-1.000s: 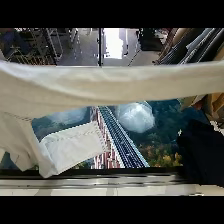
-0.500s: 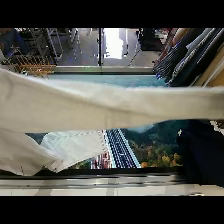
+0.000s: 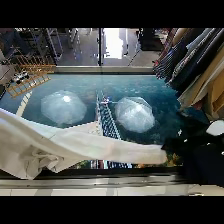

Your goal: Fold the clothes and pants, and hang the long-sleeved shirts on hangers.

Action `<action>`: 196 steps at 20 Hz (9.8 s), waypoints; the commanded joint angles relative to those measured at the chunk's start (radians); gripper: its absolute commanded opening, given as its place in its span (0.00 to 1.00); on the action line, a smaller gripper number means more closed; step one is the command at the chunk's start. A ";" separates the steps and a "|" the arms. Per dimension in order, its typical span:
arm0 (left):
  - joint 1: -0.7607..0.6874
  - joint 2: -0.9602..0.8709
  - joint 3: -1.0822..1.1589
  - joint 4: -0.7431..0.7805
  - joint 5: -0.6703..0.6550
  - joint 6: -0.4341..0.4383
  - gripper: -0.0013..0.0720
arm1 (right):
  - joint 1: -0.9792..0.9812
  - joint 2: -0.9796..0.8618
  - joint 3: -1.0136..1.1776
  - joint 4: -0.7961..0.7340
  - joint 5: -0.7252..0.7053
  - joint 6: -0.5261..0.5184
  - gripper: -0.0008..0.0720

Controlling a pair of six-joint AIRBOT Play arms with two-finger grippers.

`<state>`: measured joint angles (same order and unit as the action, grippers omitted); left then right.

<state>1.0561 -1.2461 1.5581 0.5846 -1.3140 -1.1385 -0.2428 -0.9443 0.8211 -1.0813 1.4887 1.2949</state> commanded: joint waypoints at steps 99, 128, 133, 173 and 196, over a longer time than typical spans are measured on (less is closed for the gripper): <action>0.084 0.048 0.180 -1.458 0.401 0.105 0.04 | 0.000 0.243 0.876 -0.348 -0.624 0.067 0.06; -0.026 -0.344 0.172 -0.136 0.199 -0.025 0.04 | 0.001 -0.115 0.283 -0.006 -0.597 0.100 0.06; -0.253 -0.549 0.172 -0.143 0.491 -0.026 0.04 | 0.040 -0.457 0.308 0.097 -1.015 0.099 0.06; -0.076 -0.755 0.172 0.465 0.084 -0.162 0.75 | 0.581 -0.932 0.557 0.290 -0.313 0.085 0.60; -0.132 -0.639 0.173 0.330 -0.165 -0.118 0.59 | 0.109 -0.489 0.521 -0.497 0.036 0.177 0.10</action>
<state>0.9234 -1.9034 1.7309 0.9146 -1.3838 -1.2354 0.0017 -1.4662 1.3617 -1.5204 1.4868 1.4986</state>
